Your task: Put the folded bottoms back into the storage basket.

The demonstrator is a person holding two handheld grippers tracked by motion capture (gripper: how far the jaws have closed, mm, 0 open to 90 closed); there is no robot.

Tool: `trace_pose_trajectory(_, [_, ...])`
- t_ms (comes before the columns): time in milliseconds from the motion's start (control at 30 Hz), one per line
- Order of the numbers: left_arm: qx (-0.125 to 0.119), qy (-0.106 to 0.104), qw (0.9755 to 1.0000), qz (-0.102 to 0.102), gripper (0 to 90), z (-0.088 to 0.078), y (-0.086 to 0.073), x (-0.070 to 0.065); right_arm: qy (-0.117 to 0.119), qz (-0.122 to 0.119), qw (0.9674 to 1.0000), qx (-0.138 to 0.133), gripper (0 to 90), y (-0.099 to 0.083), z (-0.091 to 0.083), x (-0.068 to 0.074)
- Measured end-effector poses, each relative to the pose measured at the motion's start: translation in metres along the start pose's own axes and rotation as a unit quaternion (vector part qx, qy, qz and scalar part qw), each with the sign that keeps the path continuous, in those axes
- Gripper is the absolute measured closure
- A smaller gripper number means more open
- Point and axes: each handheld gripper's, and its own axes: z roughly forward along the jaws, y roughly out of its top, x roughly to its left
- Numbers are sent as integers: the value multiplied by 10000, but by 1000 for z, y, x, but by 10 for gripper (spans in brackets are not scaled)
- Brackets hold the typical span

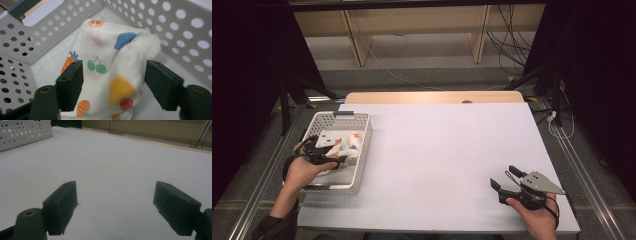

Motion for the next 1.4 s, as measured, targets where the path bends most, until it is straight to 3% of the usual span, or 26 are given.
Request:
trace_pose_trajectory(133, [-38,-218,9997,-56,253,-7,5,-2,6,5,10000,-33,200,0,0,0])
trace_pose_trajectory(233, [-202,-170,9995,-168,290,-10,8,-2,5,4,10000,-37,200,0,0,0])
trace_pose_trajectory(367, [-542,-126,9949,-837,571,-7,14,0,6,3,10000,-72,200,0,1,0])
trace_pose_trajectory(400, [-567,-122,9937,-961,682,-5,17,0,7,9,10000,-62,200,0,1,0])
trace_pose_trajectory(467, [-518,-94,9927,-1086,803,1,21,1,-1,6,10000,-62,200,1,1,0])
trace_pose_trajectory(600, [-294,-58,9936,-1089,888,20,33,-2,-3,4,10000,-70,200,1,2,0])
trace_pose_trajectory(733, [-6,-106,9947,-1020,894,39,39,-6,-11,-4,10000,-55,200,1,1,-1])
trace_pose_trajectory(900, [332,-235,9941,-1010,894,56,37,-10,8,9,10000,-87,200,0,1,-1])
trace_pose_trajectory(1167, [521,-447,9922,-1044,896,57,29,-10,21,26,10000,-92,200,1,1,-1])
trace_pose_trajectory(1400, [661,-631,9928,-781,896,50,27,-13,22,40,10000,-85,200,1,1,0])
